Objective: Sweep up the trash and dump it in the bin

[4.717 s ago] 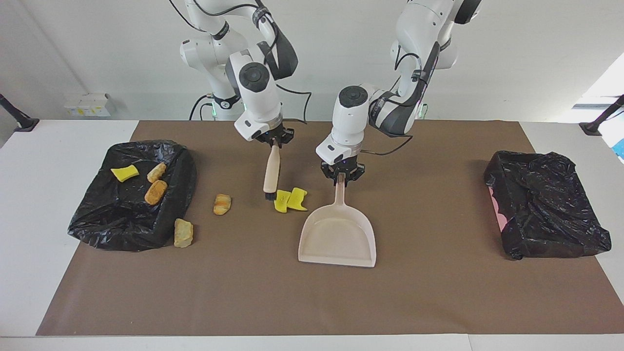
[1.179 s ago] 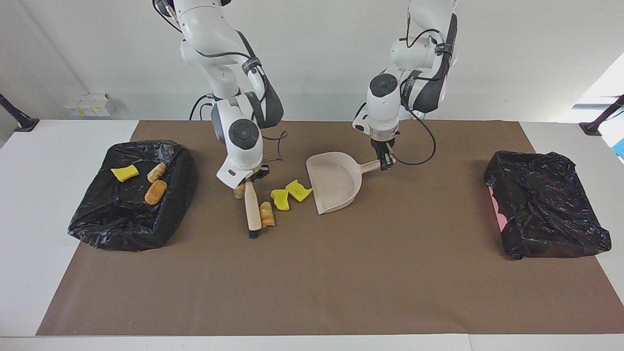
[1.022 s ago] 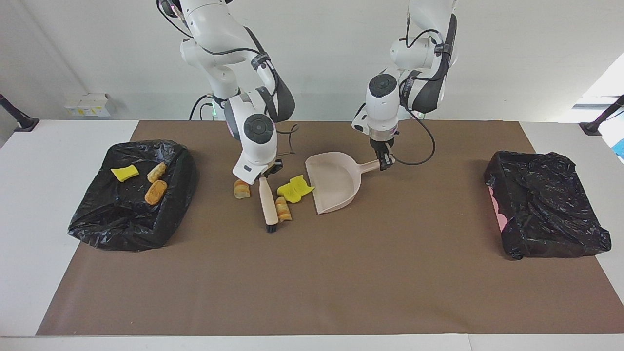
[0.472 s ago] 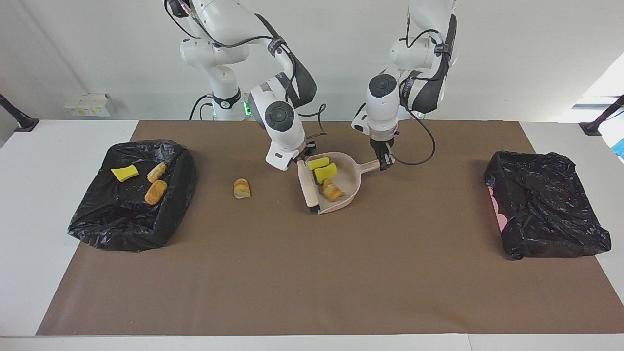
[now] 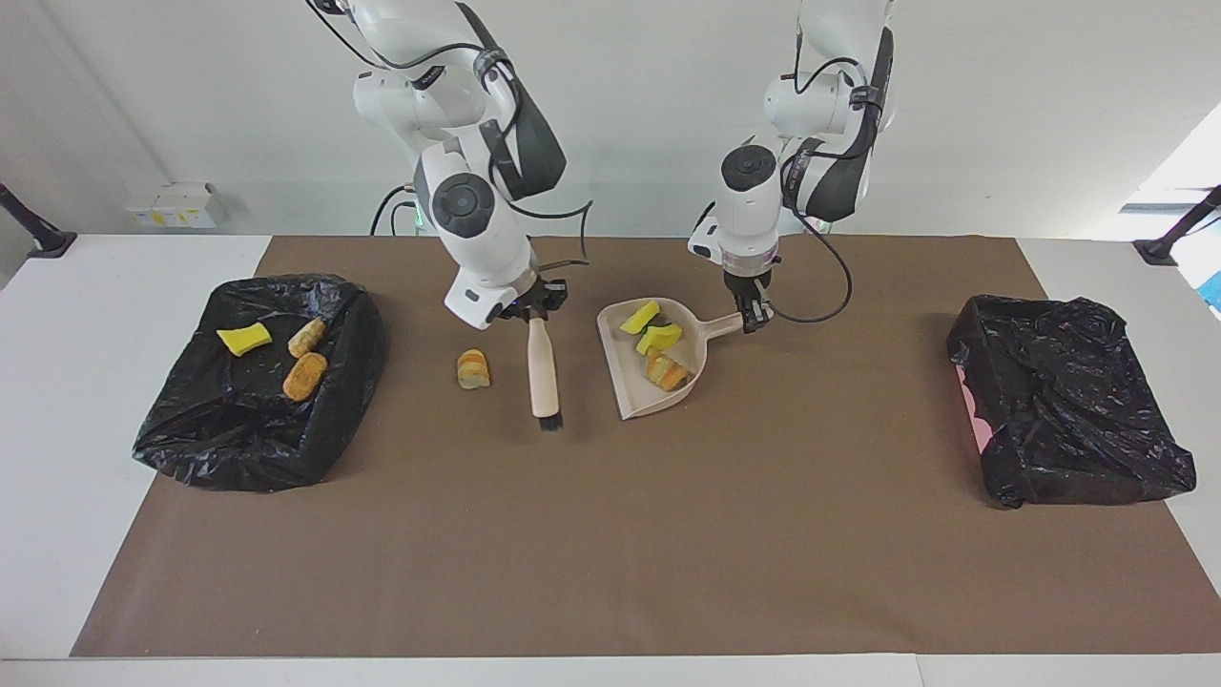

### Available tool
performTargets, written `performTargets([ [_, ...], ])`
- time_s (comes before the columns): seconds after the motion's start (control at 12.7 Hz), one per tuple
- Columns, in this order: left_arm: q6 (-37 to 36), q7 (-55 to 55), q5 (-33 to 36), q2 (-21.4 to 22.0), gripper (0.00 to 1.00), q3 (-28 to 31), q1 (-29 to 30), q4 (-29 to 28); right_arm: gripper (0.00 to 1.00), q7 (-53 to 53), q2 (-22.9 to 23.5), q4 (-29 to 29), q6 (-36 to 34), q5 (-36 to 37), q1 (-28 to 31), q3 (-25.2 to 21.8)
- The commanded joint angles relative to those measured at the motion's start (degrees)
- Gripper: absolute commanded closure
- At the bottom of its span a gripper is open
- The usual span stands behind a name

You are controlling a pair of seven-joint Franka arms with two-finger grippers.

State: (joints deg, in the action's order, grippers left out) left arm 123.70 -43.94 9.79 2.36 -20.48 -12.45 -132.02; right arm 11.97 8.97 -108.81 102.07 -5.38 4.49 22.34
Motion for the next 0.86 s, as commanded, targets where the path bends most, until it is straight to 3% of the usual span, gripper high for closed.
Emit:
performTargets([
  [0.0,1.0,0.9,-0.7,0.3,0.81,0.6,-1.0,-1.2,1.00,-1.1,-1.7,-0.4,-3.5,3.2,4.6,0.5],
  [0.16,1.4,1.0,-0.7,0.1,0.71,0.6,-1.0,-1.2,1.00,-0.6,-3.4,-2.7,-5.0,5.2,6.8,0.5],
  [0.31,1.5,2.1,-0.7,0.1,0.70,0.6,-1.2,-1.2,1.00,-0.4,-7.4,-8.8,-4.1,6.2,8.1,0.4],
  [0.47,1.7,3.0,-0.8,0.0,0.65,0.5,-1.3,-1.2,1.00,-0.6,-12.8,-18.1,1.2,6.2,10.4,0.5],
  [0.55,1.7,3.4,-1.4,0.0,0.57,0.5,-1.3,-1.2,1.00,-1.5,-16.3,-23.7,5.3,6.2,10.4,0.6],
  [0.63,1.8,3.9,-2.1,0.0,0.57,0.5,-1.3,-1.2,1.00,-1.5,-19.3,-28.2,8.6,5.8,10.4,0.6],
  [0.79,2.0,3.9,-2.4,-0.1,0.57,0.5,-1.3,-1.1,1.00,-0.8,-19.0,-30.3,10.9,5.0,9.6,0.9],
])
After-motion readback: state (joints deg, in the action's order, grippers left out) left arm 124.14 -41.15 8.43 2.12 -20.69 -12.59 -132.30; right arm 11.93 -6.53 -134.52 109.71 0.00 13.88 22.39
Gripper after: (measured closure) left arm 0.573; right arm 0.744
